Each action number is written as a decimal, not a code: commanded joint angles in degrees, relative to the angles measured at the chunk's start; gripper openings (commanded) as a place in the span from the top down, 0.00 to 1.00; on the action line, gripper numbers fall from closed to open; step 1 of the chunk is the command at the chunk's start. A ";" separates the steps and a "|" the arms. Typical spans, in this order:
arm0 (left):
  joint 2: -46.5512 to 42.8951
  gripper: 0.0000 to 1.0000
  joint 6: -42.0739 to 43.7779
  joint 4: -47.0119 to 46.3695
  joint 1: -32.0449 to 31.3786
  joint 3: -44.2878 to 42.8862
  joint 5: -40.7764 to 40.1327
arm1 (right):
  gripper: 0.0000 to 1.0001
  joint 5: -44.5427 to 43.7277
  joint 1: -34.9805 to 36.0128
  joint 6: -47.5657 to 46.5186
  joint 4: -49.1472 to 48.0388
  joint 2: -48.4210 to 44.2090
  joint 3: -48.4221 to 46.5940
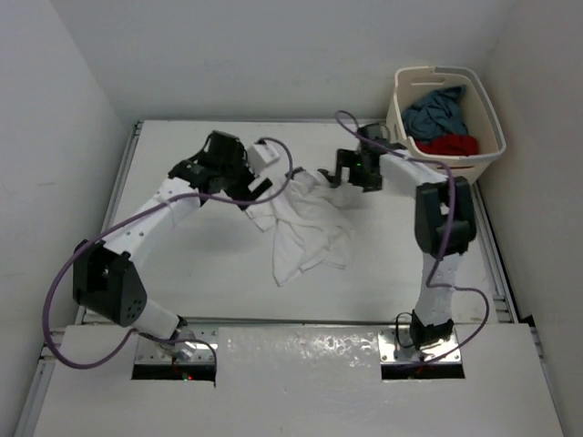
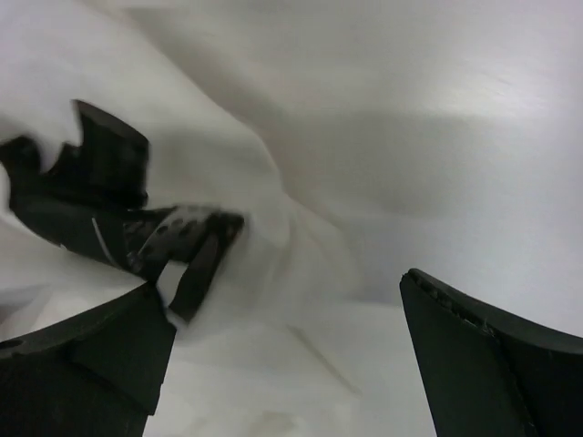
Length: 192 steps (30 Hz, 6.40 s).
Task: Fold and stack the t-shirts
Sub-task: Move the tshirt to the center of the board, then flatten out the tshirt
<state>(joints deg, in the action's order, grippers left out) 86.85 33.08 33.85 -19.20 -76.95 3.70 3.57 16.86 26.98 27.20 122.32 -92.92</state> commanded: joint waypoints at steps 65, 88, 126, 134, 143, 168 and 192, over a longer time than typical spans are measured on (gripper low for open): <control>-2.03 1.00 3.89 -2.89 -29.95 -51.82 -22.93 | 0.45 3.25 -20.82 -12.57 8.05 -54.47 23.67; 17.73 0.00 -6.43 -6.36 28.23 -24.55 4.56 | 0.28 6.80 0.97 -15.99 0.58 -25.90 19.00; -4.14 0.39 15.70 -2.03 11.64 30.72 1.74 | 0.32 7.94 19.44 -12.22 -24.83 -26.08 46.43; -4.24 0.41 17.46 -2.46 11.64 31.51 0.78 | 0.39 6.89 20.57 -11.87 -25.09 -25.65 48.10; 0.69 0.85 13.16 -7.65 11.64 32.91 -3.27 | 1.00 7.59 22.60 -7.04 -26.68 -24.68 48.98; 16.06 1.00 11.22 -5.10 22.53 -53.72 -12.84 | 1.00 21.30 -16.14 21.61 -13.64 -10.87 -37.25; -26.99 1.00 36.26 3.42 25.79 39.82 -10.46 | 1.00 13.99 -3.06 15.46 -8.74 -64.67 74.18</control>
<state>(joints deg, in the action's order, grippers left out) 63.94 63.61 35.09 6.11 -40.88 -4.49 16.88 13.08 39.38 20.60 57.93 -25.45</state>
